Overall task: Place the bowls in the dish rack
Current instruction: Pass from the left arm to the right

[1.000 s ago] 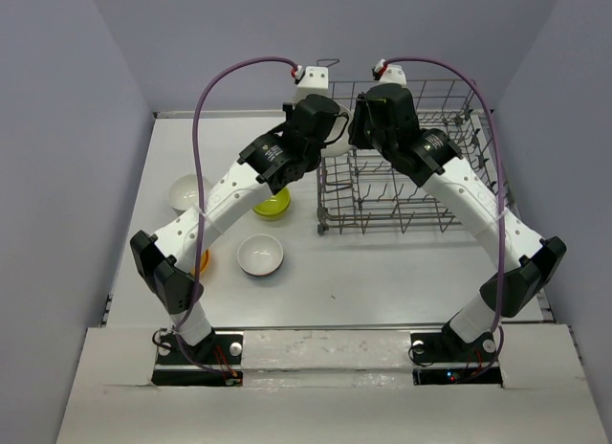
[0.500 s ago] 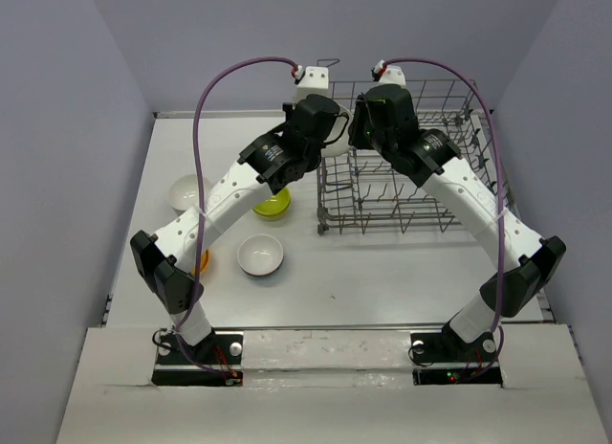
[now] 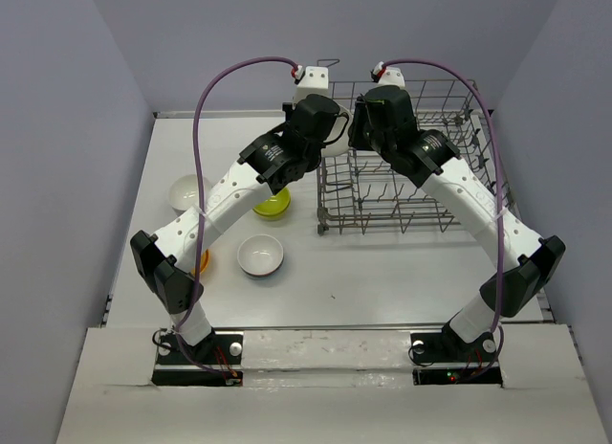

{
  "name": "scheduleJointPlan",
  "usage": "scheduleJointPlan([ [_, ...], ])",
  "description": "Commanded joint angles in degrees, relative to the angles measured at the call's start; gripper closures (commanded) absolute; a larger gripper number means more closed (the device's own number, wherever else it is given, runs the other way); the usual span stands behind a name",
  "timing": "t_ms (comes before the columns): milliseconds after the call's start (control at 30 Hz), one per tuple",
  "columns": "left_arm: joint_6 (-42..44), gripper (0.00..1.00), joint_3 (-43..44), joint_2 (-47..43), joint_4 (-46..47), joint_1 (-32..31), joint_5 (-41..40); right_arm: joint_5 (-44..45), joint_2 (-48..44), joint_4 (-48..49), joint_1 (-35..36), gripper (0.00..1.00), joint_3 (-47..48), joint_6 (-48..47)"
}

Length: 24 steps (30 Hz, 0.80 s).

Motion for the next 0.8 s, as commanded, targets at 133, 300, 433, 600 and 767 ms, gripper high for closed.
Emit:
scheduleJointPlan([
  [133,-0.5,1.00,0.2,-3.9,6.2,-0.2,-2.2,-0.2,-0.1,1.8,0.3,0.71,0.2,0.3],
  [300,-0.3,1.00,0.1,-4.1,6.2,-0.2,-2.2,-0.4,0.1,1.8,0.3,0.71,0.1,0.5],
  [433,-0.4,1.00,-0.1,-4.2,6.2,-0.2,-2.2,-0.5,0.3,1.8,0.3,0.72,0.1,0.6],
  [600,-0.3,1.00,-0.4,-4.4,6.1,-0.2,-2.2,-0.3,0.5,1.9,0.3,0.72,0.2,0.6],
  [767,-0.3,1.00,-0.8,-4.9,6.5,-0.2,-2.2,-0.7,0.8,1.8,0.3,0.72,0.3,0.6],
])
